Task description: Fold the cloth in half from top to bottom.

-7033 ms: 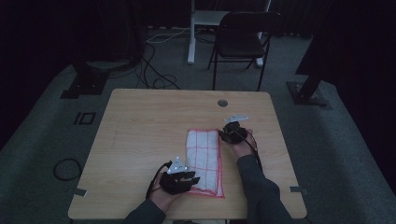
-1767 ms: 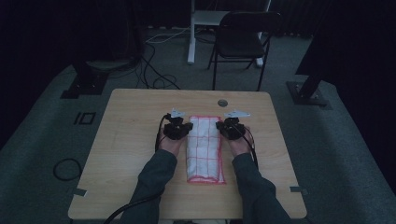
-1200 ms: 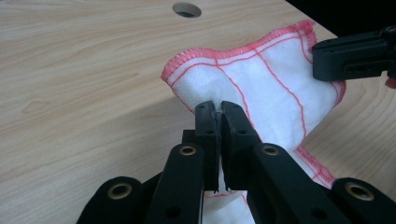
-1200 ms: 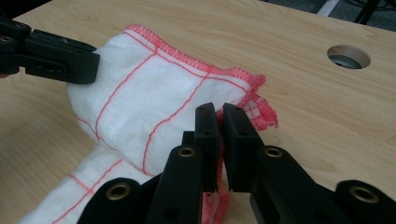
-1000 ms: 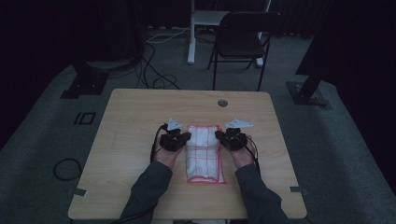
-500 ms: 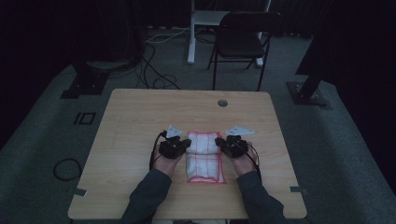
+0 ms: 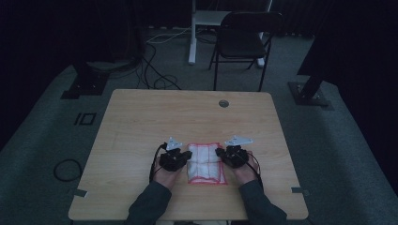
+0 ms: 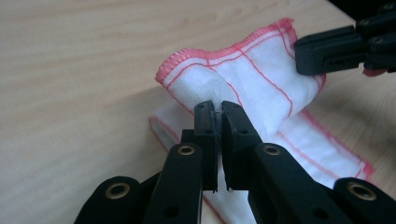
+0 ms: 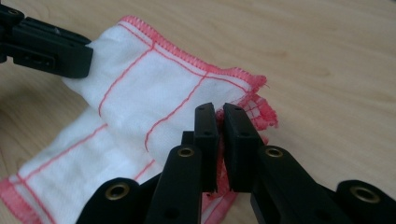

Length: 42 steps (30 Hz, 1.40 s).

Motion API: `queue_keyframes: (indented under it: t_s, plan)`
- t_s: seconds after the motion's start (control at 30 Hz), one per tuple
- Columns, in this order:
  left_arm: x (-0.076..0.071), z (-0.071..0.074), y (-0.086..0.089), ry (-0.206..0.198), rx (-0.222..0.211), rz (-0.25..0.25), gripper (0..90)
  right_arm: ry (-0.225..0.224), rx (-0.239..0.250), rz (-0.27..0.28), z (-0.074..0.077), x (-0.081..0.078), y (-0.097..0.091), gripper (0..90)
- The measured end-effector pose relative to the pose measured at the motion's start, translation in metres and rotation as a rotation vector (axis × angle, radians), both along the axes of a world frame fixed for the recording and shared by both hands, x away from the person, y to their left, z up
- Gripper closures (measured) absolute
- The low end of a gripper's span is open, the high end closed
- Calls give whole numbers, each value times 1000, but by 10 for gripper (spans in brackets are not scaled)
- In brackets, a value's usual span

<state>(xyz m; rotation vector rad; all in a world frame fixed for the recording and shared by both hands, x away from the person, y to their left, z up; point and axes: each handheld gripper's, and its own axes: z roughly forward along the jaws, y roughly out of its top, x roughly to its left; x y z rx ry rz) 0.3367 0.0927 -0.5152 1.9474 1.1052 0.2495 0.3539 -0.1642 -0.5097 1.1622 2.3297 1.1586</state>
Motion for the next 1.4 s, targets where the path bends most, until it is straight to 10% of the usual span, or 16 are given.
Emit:
queue_keyframes:
  t_s: [0.57, 0.87, 1.1, 1.4]
  plan:
    - [-8, -11, 2, 27, -10, -5, 721, 31, 2, -5, -17, -10, -3, 850]
    - [16, 8, 7, -10, -64, 49, 616, 23, -4, -4, -18, -10, -2, 850]
    - [36, 2, 1, 45, -71, 71, 527, 26, 1, -5, -18, -10, -3, 847]
    - [37, -6, -8, 89, -50, 65, 649, 23, 3, -4, -17, -11, -4, 841]
